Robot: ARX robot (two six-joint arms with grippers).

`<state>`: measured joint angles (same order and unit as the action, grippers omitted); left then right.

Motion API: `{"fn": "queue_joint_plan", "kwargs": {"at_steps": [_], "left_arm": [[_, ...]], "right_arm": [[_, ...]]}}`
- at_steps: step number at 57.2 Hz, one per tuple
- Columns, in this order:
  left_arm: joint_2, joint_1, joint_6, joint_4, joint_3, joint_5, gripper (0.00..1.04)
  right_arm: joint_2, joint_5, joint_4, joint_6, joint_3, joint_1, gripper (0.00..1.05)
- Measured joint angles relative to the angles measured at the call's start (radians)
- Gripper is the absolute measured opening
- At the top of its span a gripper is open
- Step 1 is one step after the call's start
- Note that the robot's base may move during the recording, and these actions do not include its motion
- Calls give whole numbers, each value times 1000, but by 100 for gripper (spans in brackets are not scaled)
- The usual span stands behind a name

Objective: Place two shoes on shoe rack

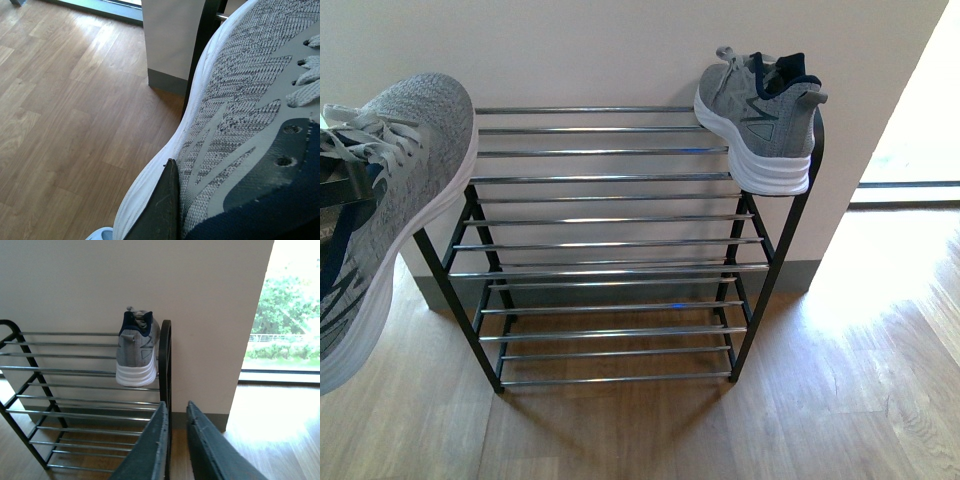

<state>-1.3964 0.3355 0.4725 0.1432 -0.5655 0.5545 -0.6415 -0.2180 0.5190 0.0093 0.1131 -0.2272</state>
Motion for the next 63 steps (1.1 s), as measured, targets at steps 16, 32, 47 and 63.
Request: {"fn": "queue_joint_plan", "kwargs": {"at_steps": [16, 32, 47, 63], "left_arm": [[0, 0, 0, 0, 0, 0, 1], [0, 0, 0, 0, 0, 0, 1], [0, 0, 0, 0, 0, 0, 1], [0, 0, 0, 0, 0, 0, 1]], "right_arm": [[132, 85, -82, -4, -50, 87, 1], [244, 207, -157, -5, -82, 219, 1], [333, 218, -207, -5, -94, 224, 1], [415, 218, -291, -5, -94, 224, 1]]}}
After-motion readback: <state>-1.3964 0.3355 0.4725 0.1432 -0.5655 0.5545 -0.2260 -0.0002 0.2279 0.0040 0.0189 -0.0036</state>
